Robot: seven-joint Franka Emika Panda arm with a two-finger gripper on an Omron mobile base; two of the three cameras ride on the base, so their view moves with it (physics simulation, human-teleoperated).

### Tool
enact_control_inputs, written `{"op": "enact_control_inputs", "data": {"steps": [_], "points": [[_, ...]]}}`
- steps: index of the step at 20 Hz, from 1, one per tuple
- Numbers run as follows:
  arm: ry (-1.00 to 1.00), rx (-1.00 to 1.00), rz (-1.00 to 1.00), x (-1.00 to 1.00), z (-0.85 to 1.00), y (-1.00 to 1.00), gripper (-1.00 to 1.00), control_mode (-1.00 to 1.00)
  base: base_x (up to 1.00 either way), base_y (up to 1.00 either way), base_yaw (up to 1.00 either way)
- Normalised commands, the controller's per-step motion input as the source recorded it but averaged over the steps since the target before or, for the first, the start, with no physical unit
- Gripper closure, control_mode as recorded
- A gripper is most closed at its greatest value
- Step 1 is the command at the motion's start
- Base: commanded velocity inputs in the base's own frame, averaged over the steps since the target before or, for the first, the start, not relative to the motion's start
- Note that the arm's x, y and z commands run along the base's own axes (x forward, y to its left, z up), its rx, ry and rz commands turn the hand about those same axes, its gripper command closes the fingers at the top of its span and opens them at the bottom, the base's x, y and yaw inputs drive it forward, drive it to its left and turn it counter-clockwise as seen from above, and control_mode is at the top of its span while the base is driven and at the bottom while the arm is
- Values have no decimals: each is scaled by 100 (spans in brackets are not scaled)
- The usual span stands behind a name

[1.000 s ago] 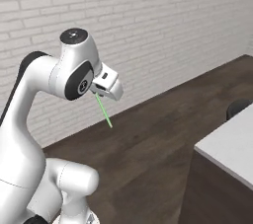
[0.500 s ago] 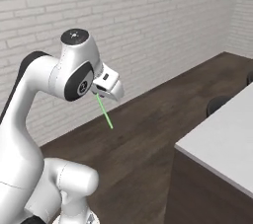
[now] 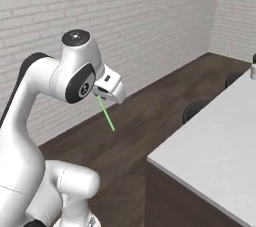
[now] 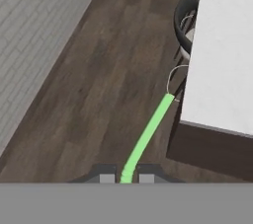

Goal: Take a straw from the drawer in front and place it inside the glass cup on the dining counter.

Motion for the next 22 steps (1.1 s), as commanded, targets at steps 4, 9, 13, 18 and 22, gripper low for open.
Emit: {"op": "enact_control_inputs", "data": {"steps": [4,9,13,18,22], "points": [[0,0,0,0,0,0,100,100,100,23,-24],[0,0,0,0,0,0,100,100,100,42,-21],[0,0,0,0,0,0,100,100,69,94,-20],[0,0,0,0,0,0,100,100,0,100,-17],[0,0,0,0,0,0,100,100,-94,91,-1]]}}
